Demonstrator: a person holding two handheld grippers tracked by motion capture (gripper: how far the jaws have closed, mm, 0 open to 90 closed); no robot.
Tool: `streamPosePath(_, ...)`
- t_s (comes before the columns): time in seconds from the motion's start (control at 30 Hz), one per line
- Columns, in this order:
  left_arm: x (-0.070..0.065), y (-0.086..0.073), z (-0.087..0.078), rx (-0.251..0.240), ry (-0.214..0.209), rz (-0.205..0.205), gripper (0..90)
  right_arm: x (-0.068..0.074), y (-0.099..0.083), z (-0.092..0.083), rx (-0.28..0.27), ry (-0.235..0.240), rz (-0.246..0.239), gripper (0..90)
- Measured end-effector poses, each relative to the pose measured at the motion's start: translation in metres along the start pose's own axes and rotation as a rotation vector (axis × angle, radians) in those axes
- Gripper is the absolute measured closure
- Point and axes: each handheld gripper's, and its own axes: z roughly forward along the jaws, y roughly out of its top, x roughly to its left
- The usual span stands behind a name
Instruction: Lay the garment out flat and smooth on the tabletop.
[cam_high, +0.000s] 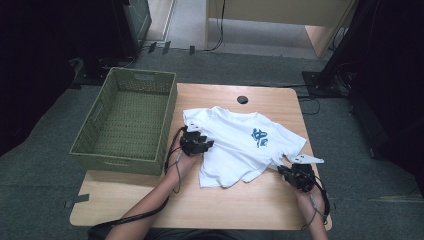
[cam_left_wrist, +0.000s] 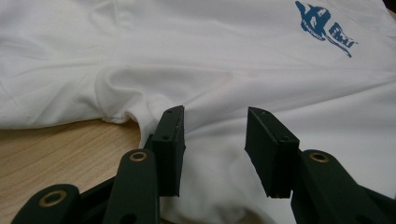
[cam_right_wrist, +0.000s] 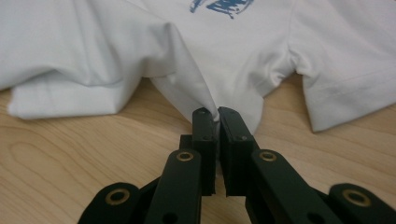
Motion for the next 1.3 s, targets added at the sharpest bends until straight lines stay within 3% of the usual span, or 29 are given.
streamPosePath(0.07, 0.001, -0.001, 0.000, -0.006, -0.008, -0.009, 57.9, -0.002, -0.002, 0.000, 0.012, -0.036, -0.004, 86.0)
streamPosePath(0.17, 0.002, 0.000, -0.004, -0.007, -0.034, -0.060, 56.9, -0.005, -0.003, 0.000, -0.010, -0.089, 0.023, 76.1)
streamPosePath(0.27, -0.002, 0.001, -0.013, -0.049, -0.058, -0.062, 56.8, -0.004, -0.002, -0.009, -0.078, -0.071, 0.060, 74.9)
streamPosePath(0.33, -0.007, 0.003, -0.019, -0.062, -0.074, -0.054, 56.8, 0.001, -0.002, -0.013, -0.094, -0.061, 0.054, 77.0)
streamPosePath(0.5, -0.019, 0.001, -0.026, -0.059, -0.110, -0.046, 56.8, 0.017, -0.003, -0.010, -0.083, -0.035, 0.010, 77.9)
streamPosePath(0.67, -0.027, -0.005, -0.029, -0.059, -0.145, -0.058, 56.8, 0.020, -0.006, 0.001, -0.067, -0.003, 0.023, 77.6)
streamPosePath(0.83, -0.033, -0.013, -0.028, -0.051, -0.168, -0.057, 56.3, 0.023, -0.007, 0.011, -0.059, -0.015, 0.000, 77.2)
streamPosePath(1.0, -0.040, -0.021, -0.022, -0.034, -0.191, -0.047, 56.0, 0.032, -0.003, 0.021, -0.062, 0.006, -0.037, 75.8)
streamPosePath(1.17, -0.045, -0.026, -0.020, -0.023, -0.202, -0.030, 55.5, 0.040, 0.008, 0.025, -0.096, 0.089, -0.041, 72.9)
streamPosePath(1.3, -0.045, -0.028, -0.019, -0.012, -0.200, -0.026, 55.2, 0.047, 0.021, 0.025, -0.113, 0.122, -0.068, 68.7)
